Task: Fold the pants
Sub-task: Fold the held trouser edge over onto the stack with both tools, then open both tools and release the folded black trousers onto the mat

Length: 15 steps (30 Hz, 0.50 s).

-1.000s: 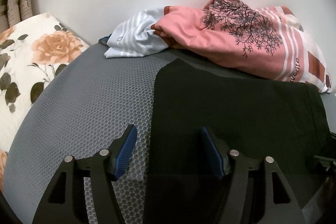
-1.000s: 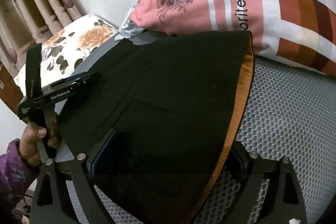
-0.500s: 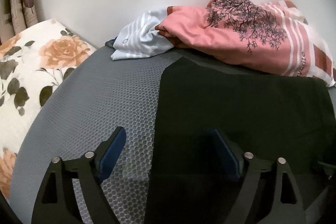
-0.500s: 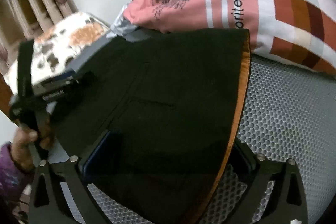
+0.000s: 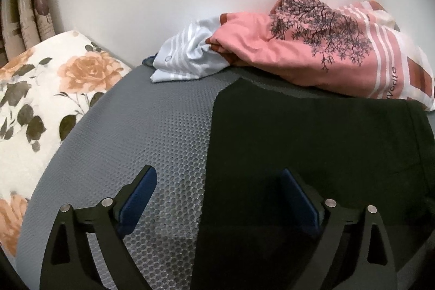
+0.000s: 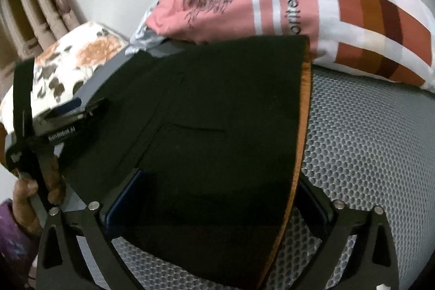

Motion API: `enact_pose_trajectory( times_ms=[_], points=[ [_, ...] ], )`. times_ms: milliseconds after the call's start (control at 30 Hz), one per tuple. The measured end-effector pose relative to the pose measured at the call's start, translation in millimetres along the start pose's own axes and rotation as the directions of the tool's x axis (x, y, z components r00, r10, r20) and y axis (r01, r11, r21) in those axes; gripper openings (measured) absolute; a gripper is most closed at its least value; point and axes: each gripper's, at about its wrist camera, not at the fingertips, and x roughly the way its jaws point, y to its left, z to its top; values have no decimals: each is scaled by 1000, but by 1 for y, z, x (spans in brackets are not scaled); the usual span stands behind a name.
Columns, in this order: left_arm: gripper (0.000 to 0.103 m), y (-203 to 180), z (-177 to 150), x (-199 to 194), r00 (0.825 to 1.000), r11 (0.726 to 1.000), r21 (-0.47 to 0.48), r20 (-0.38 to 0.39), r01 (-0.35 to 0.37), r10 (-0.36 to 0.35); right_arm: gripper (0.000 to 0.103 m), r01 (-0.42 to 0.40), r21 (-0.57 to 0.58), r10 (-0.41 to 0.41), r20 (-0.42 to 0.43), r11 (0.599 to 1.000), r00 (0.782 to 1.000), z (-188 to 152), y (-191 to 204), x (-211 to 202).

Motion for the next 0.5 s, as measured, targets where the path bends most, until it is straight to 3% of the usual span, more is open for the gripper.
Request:
enact_pose_trajectory(
  times_ms=[167, 300, 500],
  points=[
    [94, 7, 0, -13, 999, 999, -40, 33, 26, -24, 98, 25, -16, -23, 111, 1000, 994, -5, 12, -27],
    [96, 12, 1, -15, 1000, 998, -63, 1, -1, 2, 98, 29, -15, -27, 140, 999, 990, -7, 20, -37],
    [96, 15, 2, -34, 1000, 998, -57, 26, -5, 6, 98, 24, -1, -24, 163, 1000, 986, -10, 26, -47]
  ],
)
